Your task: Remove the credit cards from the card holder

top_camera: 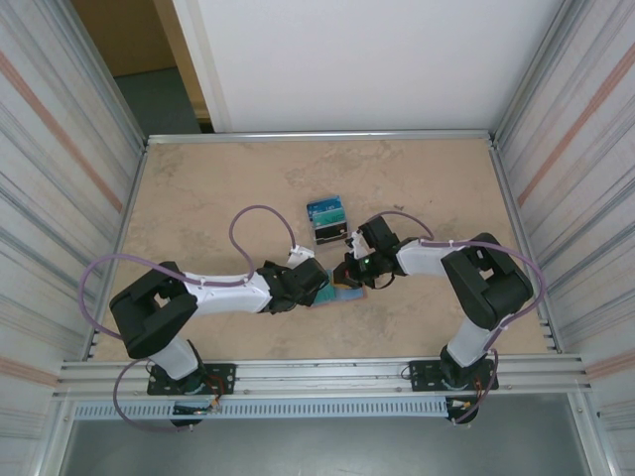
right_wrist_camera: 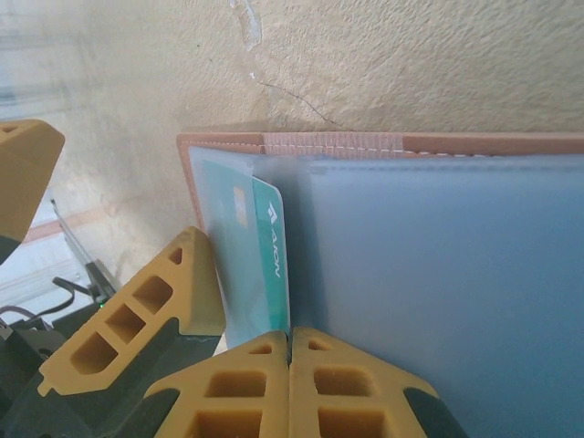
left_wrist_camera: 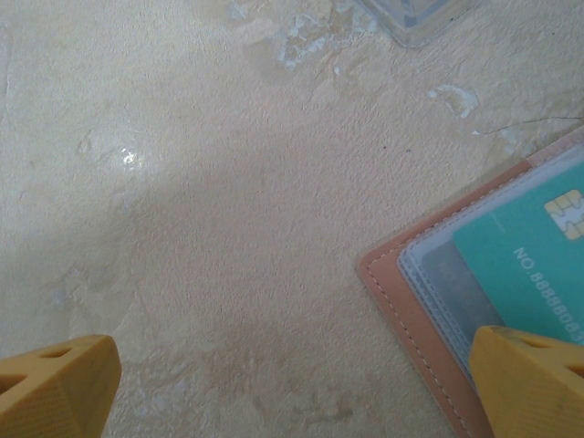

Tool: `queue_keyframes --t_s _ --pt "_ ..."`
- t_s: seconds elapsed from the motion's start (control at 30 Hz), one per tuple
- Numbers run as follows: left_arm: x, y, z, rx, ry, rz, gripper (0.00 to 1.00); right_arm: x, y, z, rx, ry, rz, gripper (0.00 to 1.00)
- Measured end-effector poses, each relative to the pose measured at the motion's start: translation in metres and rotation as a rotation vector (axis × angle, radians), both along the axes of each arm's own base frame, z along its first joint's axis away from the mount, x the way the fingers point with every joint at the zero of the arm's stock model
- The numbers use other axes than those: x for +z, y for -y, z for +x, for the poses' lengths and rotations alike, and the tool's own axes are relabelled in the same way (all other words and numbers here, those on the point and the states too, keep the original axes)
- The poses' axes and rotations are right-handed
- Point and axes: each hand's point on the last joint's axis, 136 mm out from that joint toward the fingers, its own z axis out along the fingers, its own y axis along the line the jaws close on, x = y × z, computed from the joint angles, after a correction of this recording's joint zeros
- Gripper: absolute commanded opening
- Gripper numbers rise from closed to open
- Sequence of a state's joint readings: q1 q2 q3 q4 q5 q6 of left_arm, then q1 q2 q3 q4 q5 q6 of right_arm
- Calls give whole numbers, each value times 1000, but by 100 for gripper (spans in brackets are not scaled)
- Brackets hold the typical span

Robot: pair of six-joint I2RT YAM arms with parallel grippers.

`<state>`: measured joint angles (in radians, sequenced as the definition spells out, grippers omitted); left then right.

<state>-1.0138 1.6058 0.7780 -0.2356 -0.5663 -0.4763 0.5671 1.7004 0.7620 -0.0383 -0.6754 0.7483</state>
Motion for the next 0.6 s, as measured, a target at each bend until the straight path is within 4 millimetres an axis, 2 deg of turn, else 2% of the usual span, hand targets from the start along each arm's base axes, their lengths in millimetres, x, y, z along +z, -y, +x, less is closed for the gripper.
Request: queue_keyframes --t_s 0.6 --pt "2 -1 7 -26 14 20 99 3 12 0 -16 27 -60 0"
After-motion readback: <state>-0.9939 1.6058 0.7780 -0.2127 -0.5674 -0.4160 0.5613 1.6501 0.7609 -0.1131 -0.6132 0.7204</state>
